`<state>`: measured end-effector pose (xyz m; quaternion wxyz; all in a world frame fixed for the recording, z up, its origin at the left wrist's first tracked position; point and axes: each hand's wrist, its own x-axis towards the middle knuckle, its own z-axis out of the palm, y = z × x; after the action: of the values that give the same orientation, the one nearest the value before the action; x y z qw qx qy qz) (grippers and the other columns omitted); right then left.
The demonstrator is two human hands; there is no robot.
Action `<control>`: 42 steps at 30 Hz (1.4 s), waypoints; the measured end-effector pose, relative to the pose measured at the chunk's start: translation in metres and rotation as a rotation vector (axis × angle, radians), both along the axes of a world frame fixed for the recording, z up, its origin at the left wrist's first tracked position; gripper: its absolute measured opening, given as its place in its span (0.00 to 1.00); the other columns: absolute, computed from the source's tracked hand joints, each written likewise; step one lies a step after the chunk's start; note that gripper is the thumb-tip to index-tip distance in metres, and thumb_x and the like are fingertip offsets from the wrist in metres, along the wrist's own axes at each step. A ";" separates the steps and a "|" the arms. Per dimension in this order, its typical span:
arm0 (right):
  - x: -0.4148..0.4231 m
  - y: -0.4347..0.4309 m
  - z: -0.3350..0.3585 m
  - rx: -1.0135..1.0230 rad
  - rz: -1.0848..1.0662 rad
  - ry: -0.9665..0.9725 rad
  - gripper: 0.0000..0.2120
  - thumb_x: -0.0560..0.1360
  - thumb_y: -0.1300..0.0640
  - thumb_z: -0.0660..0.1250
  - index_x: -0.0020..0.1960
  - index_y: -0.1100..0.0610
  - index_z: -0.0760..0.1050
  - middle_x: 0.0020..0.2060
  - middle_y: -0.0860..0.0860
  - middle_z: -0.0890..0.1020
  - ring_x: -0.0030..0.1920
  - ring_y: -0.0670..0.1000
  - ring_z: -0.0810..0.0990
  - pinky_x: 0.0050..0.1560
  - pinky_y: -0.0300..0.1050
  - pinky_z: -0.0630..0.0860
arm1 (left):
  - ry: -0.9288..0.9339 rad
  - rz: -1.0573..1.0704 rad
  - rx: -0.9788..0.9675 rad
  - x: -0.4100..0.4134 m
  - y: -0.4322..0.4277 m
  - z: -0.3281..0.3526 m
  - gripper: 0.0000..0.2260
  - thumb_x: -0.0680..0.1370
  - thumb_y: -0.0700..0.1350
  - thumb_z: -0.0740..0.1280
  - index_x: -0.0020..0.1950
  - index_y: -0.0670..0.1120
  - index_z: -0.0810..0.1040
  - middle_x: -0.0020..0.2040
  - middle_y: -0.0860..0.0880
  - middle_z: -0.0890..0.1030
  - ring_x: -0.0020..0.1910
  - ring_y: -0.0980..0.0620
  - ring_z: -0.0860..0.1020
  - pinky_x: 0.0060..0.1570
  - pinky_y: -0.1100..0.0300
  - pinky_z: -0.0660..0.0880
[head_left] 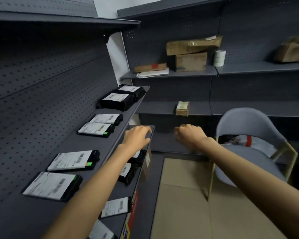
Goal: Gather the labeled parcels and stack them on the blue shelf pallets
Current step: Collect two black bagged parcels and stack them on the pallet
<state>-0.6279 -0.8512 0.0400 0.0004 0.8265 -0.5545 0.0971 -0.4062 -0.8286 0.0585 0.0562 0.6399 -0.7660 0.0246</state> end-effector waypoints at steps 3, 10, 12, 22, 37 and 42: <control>-0.008 -0.055 -0.004 0.002 0.010 0.012 0.13 0.79 0.49 0.59 0.58 0.53 0.77 0.55 0.54 0.79 0.54 0.59 0.79 0.42 0.47 0.68 | -0.004 0.009 -0.012 -0.005 -0.054 -0.006 0.17 0.79 0.49 0.67 0.67 0.52 0.74 0.64 0.50 0.79 0.62 0.47 0.77 0.54 0.50 0.74; -0.026 -0.202 -0.003 0.028 0.107 0.039 0.14 0.79 0.47 0.59 0.58 0.51 0.77 0.56 0.55 0.80 0.55 0.60 0.80 0.46 0.49 0.73 | -0.004 0.149 -0.081 -0.016 -0.181 -0.007 0.17 0.79 0.50 0.66 0.68 0.54 0.73 0.62 0.49 0.79 0.60 0.46 0.78 0.50 0.51 0.75; -0.024 -0.249 0.005 0.010 0.153 0.011 0.12 0.79 0.49 0.59 0.56 0.52 0.78 0.55 0.56 0.81 0.53 0.61 0.80 0.48 0.51 0.77 | 0.021 0.232 -0.108 -0.013 -0.217 0.001 0.18 0.78 0.50 0.65 0.68 0.53 0.73 0.62 0.48 0.79 0.60 0.45 0.77 0.50 0.50 0.75; 0.072 -0.383 0.011 0.052 0.348 -0.136 0.13 0.78 0.51 0.59 0.58 0.52 0.76 0.57 0.57 0.80 0.56 0.61 0.79 0.47 0.51 0.72 | 0.063 0.588 -0.126 0.046 -0.307 -0.008 0.22 0.80 0.53 0.64 0.73 0.51 0.68 0.69 0.47 0.73 0.67 0.42 0.70 0.55 0.45 0.75; 0.211 -0.494 -0.007 0.116 0.343 -0.149 0.32 0.77 0.36 0.58 0.71 0.58 0.63 0.67 0.57 0.67 0.68 0.58 0.64 0.66 0.54 0.64 | 0.284 0.971 -0.128 0.084 -0.407 -0.051 0.31 0.79 0.66 0.52 0.78 0.53 0.58 0.79 0.49 0.56 0.78 0.41 0.49 0.75 0.39 0.43; 0.224 -0.518 -0.014 0.160 0.374 -0.150 0.41 0.72 0.28 0.57 0.73 0.55 0.60 0.69 0.57 0.66 0.70 0.59 0.62 0.68 0.60 0.58 | 0.250 1.043 -0.210 0.083 -0.412 -0.054 0.30 0.76 0.68 0.57 0.74 0.55 0.64 0.76 0.54 0.62 0.78 0.46 0.53 0.76 0.43 0.45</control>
<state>-0.4043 -1.3688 0.0255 -0.1243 0.9028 -0.3960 0.1126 -0.3233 -1.2405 0.0044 0.1909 0.9239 -0.3278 0.0492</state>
